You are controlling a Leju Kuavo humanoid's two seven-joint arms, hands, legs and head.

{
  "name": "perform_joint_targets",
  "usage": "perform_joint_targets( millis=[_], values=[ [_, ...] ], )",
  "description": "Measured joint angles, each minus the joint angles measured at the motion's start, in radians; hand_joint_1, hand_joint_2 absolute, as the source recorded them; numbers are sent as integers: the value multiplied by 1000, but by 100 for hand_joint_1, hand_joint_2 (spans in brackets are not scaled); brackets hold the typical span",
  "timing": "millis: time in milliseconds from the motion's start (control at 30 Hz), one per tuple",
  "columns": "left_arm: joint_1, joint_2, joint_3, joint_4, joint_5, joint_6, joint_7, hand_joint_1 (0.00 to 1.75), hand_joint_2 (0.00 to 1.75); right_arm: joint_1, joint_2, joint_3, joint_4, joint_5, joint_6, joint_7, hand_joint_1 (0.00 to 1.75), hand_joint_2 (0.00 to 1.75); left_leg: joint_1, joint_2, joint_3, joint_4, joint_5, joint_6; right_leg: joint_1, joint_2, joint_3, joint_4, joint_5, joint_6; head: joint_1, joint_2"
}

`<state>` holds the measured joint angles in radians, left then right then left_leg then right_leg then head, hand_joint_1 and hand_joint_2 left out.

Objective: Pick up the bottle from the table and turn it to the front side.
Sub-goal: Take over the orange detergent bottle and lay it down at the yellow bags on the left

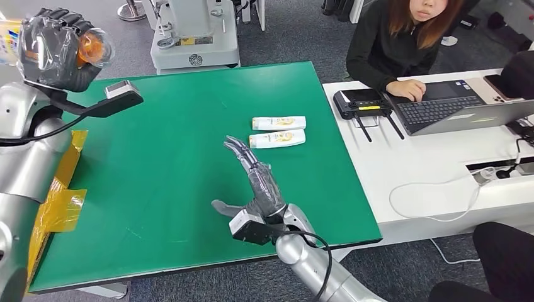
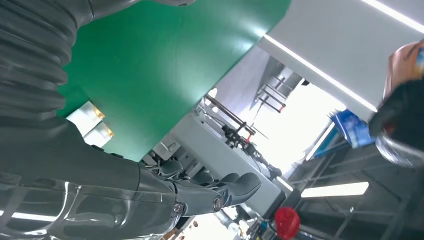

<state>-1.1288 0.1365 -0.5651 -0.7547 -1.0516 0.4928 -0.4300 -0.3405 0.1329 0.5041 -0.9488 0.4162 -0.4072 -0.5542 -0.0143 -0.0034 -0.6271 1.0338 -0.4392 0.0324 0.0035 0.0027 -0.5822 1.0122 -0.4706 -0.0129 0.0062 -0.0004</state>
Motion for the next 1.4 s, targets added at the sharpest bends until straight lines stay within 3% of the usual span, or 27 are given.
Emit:
perform_joint_targets(
  millis=[200, 633, 833, 1067, 1233, 1400],
  values=[
    [-60, 83, -107, 101, -181, -11, 77, 175, 175, 91, -40, 5, -152, -42, -47, 2, 0, 175, 0, 0, 0, 0, 0, 0, 0, 0, 0, 0, 0, 0, 0, 0],
    [6, 258, -203, 184, -164, -105, 93, 175, 175, 253, -89, -75, -366, -75, -95, -7, 0, 175, 0, 3, 0, -1, -1, -1, 0, 2, 0, 0, 0, -1, 0, 0],
    [92, 395, -201, 207, -77, -79, 127, 175, 175, 271, -89, -107, -353, -87, -102, -47, 0, 175, 0, 8, 0, -1, -1, -2, 0, 8, -2, 1, -1, -2, 0, 0],
    [273, 532, -141, 180, -26, -115, 164, 175, 175, 324, -88, -144, -387, -72, -112, -55, 0, 175, 1, 7, 0, -2, -3, -4, 0, 7, -2, 0, -3, -5, 0, 0],
    [411, 555, -56, 119, -40, -153, 162, 175, 175, 346, -88, -179, -431, -50, -106, -38, 0, 175, 0, 6, 0, -2, -3, -4, 0, 6, -2, -1, -3, -5, 1, 0],
    [524, 495, -19, 34, -82, -169, 118, 175, 175, 329, -84, -193, -443, -47, -101, -27, 0, 175, 0, 4, 0, -1, -2, -3, 0, 3, 0, -2, -2, -5, 1, 0]
  ],
)
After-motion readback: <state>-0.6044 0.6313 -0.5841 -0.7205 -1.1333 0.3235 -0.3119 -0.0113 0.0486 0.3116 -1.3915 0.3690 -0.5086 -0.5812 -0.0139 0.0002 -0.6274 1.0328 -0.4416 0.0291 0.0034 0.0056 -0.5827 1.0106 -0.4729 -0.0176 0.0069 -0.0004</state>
